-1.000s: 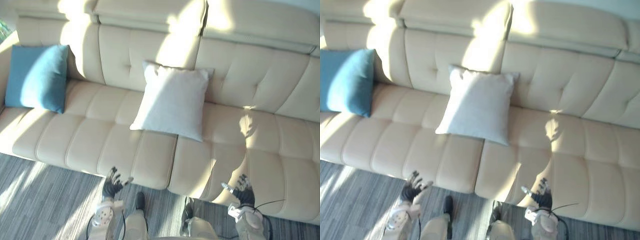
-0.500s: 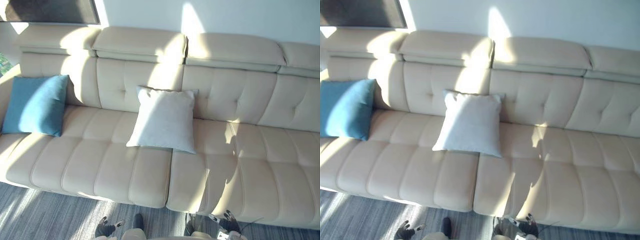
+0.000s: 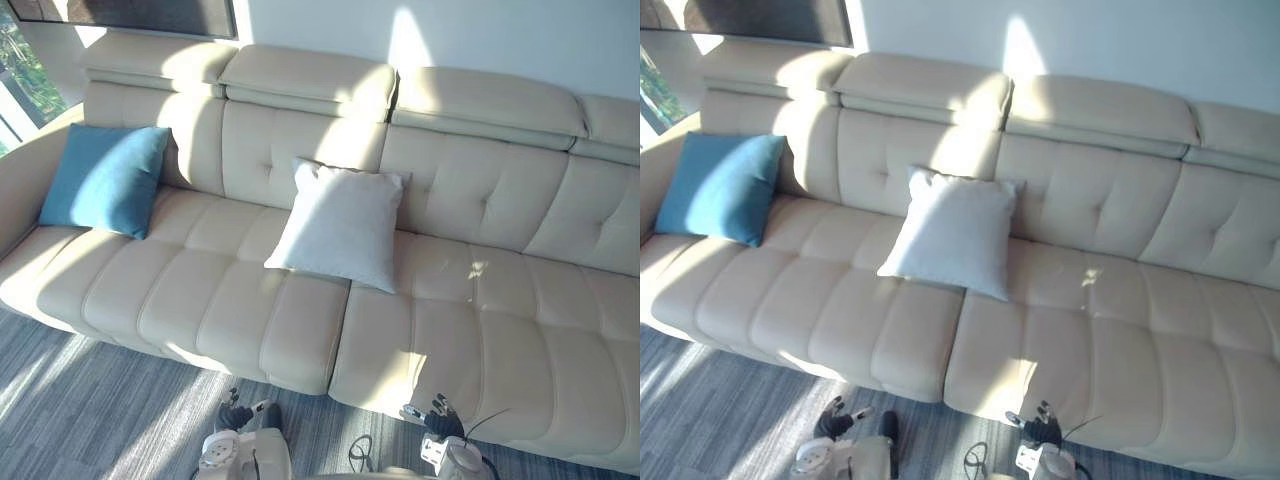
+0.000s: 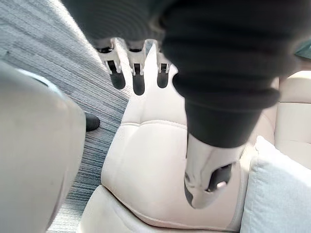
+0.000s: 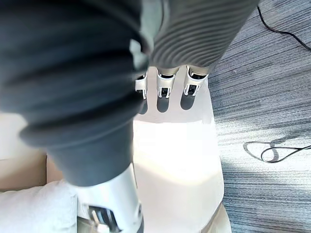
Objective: Pick up cushions and gather them together orderly.
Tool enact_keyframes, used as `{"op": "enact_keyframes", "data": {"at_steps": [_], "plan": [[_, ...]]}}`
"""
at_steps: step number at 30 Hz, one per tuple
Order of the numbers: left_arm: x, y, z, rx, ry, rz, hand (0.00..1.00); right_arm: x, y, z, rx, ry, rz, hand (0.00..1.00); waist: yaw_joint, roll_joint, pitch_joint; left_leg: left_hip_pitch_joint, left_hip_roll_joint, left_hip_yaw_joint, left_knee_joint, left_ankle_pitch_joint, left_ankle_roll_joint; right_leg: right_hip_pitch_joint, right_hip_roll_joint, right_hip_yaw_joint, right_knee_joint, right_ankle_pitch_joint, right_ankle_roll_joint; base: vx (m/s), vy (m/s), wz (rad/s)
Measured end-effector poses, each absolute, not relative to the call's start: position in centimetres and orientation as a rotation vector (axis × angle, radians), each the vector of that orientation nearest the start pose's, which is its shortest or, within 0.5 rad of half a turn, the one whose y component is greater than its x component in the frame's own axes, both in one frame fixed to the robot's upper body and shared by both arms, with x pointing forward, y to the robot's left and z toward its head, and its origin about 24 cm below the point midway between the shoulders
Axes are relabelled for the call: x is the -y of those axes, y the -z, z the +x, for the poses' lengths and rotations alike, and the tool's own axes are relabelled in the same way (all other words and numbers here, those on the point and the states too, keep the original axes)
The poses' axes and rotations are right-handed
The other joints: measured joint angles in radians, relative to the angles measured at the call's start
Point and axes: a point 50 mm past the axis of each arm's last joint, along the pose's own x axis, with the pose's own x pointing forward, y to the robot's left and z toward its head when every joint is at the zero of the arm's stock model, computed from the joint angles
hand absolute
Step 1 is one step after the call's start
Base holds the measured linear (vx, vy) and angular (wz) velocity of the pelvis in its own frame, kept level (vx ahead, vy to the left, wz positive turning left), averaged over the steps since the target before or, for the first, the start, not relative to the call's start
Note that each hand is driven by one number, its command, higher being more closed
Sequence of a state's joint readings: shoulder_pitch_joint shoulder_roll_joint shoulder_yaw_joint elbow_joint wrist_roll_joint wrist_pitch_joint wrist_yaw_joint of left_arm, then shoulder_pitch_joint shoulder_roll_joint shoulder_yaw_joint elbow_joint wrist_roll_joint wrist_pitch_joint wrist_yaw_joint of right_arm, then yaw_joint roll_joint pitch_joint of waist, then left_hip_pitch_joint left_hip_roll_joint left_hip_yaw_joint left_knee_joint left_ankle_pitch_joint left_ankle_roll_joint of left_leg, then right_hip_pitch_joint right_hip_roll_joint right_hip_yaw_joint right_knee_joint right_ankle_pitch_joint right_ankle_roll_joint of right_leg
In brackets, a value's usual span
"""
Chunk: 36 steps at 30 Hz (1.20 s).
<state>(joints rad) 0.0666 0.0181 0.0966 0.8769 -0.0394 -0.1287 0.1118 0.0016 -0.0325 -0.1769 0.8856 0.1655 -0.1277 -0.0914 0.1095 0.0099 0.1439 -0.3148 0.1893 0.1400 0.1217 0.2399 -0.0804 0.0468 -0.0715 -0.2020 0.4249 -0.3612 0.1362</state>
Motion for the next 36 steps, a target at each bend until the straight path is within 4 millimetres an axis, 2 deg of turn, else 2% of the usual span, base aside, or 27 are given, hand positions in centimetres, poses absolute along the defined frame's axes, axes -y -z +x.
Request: {"op": "enact_keyframes", "data": {"at_steps": [1,2,3,4,5,6,8,9,10,11,13,14,16,19,23,24,36], "plan": [[-18.1,13.6,14.4,-0.812,-0.237,-0.005,0.0,19.5,12.7,16.6,-0.753,0.345,0.143,0.0,-0.005,0.01,0.008,0.003,0.003,-0.013,-0.082,0.125,-0.008,0.007,0.022,-0.016,-0.046,0.008,-0.013,-0.49,-0.138,0.4],[-18.2,13.6,14.5,-0.816,-0.233,0.002,0.0,19.7,12.9,16.3,-0.766,0.349,0.134,0.0,-0.016,0.005,0.012,-0.002,-0.003,-0.025,-0.117,0.182,-0.03,0.005,0.014,-0.042,-0.07,0.02,-0.054,-0.47,-0.106,0.41],[-18.7,13.3,14.9,-0.793,-0.245,0.01,0.0,19.6,13.2,15.9,-0.789,0.351,0.136,0.0,-0.008,-0.027,0.027,-0.016,-0.017,-0.017,-0.011,0.088,-0.056,0.002,-0.012,-0.073,-0.084,0.011,-0.108,-0.28,-0.041,0.09],[-19.1,13.3,14.8,-0.8,-0.257,0.014,0.0,19.8,13.3,15.8,-0.793,0.358,0.134,0.0,-0.005,-0.035,0.031,-0.036,-0.031,-0.014,0.147,-0.057,-0.021,-0.012,-0.033,-0.073,-0.084,0.008,-0.123,-0.32,-0.015,-0.22],[-19.1,13.4,14.6,-0.809,-0.257,0.013,0.0,20.2,13.3,15.6,-0.795,0.374,0.136,0.0,-0.009,-0.034,0.032,-0.037,-0.043,-0.015,0.3,-0.192,0.006,-0.028,-0.05,-0.064,-0.08,0.021,-0.122,-0.31,0.043,-0.31],[-19.0,13.6,14.2,-0.822,-0.257,0.013,0.0,20.4,13.6,14.9,-0.813,0.38,0.132,0.0,-0.013,-0.032,0.031,-0.023,-0.044,-0.015,0.389,-0.272,0.017,-0.037,-0.054,-0.053,-0.086,0.038,-0.121,-0.29,0.084,-0.31],[-19.3,14.0,13.7,-0.853,-0.256,0.019,0.0,20.3,14.4,13.0,-0.878,0.385,0.139,0.0,-0.024,-0.027,0.024,0.041,-0.019,-0.018,0.516,-0.424,-0.004,-0.068,-0.054,-0.027,-0.101,0.078,-0.109,-0.2,0.176,-0.28],[-19.3,14.2,13.3,-0.87,-0.258,0.02,0.0,20.3,14.7,12.2,-0.907,0.398,0.151,0.0,-0.032,-0.019,0.019,0.073,-0.007,-0.021,0.523,-0.465,-0.016,-0.085,-0.054,-0.022,-0.101,0.093,-0.098,-0.17,0.268,-0.12],[-19.2,14.4,13.0,-0.887,-0.258,0.016,0.0,20.5,15.1,11.5,-0.936,0.42,0.161,0.0,-0.051,-0.012,0.017,0.094,-0.018,-0.03,0.467,-0.484,-0.029,-0.092,-0.048,-0.014,-0.119,0.115,-0.078,-0.12,0.225,-0.01],[-19.4,14.5,12.9,-0.892,-0.259,0.021,0.0,20.4,15.3,11.1,-0.957,0.423,0.168,0.0,-0.057,-0.02,0.017,0.109,-0.032,-0.033,0.431,-0.483,-0.03,-0.085,-0.046,-0.01,-0.148,0.135,-0.064,-0.15,0.183,-0.04],[-19.5,14.8,12.1,-0.92,-0.259,0.025,0.0,20.3,15.6,10.1,-0.987,0.422,0.171,0.0,-0.061,-0.021,-0.002,0.198,-0.074,-0.044,0.245,-0.481,-0.03,-0.044,-0.054,-0.004,-0.27,0.212,-0.046,-0.12,0.158,-0.06],[-19.8,14.9,11.7,-0.933,-0.263,0.032,0.0,20.2,15.8,9.4,-1.01,0.416,0.168,0.0,-0.067,-0.038,-0.016,0.234,-0.107,-0.038,0.152,-0.431,-0.007,-0.023,-0.073,-0.002,-0.332,0.259,-0.044,-0.09,0.156,0.03],[-19.8,15.0,11.5,-0.945,-0.261,0.036,0.0,20.4,15.9,9.2,-1.016,0.42,0.169,0.0,-0.069,-0.044,-0.026,0.259,-0.137,-0.039,0.079,-0.383,0.014,-0.01,-0.091,-0.003,-0.366,0.286,-0.042,-0.12,0.107,0.17],[-19.7,15.1,11.2,-0.955,-0.261,0.033,0.0,20.4,15.9,9.1,-1.019,0.423,0.167,0.0,-0.07,-0.042,-0.036,0.285,-0.154,-0.046,0.013,-0.338,0.022,-0.013,-0.103,-0.005,-0.364,0.291,-0.045,-0.15,0.022,0.09],[-19.3,15.6,10.4,-0.991,-0.241,0.041,0.0,20.7,15.9,8.8,-1.025,0.428,0.161,0.0,-0.077,-0.023,-0.066,0.316,-0.161,-0.064,-0.087,-0.28,0.016,-0.026,-0.097,-0.009,-0.369,0.292,-0.045,-0.08,-0.028,0.03],[-19.7,15.8,9.8,-1.017,-0.238,0.039,0.0,20.4,16.2,8.7,-1.047,0.422,0.165,0.0,-0.099,-0.037,-0.082,0.386,-0.149,-0.089,-0.137,-0.274,0.009,0.042,-0.071,-0.011,-0.411,0.299,-0.049,-0.01,-0.01,0.03],[-19.6,15.8,9.7,-1.021,-0.237,0.037,0.0,20.4,16.2,8.6,-1.056,0.412,0.153,0.0,-0.103,-0.032,-0.082,0.401,-0.145,-0.067,-0.156,-0.272,0.008,0.044,-0.07,-0.007,-0.414,0.3,-0.048,0.0,0.0,-0.03]]}}
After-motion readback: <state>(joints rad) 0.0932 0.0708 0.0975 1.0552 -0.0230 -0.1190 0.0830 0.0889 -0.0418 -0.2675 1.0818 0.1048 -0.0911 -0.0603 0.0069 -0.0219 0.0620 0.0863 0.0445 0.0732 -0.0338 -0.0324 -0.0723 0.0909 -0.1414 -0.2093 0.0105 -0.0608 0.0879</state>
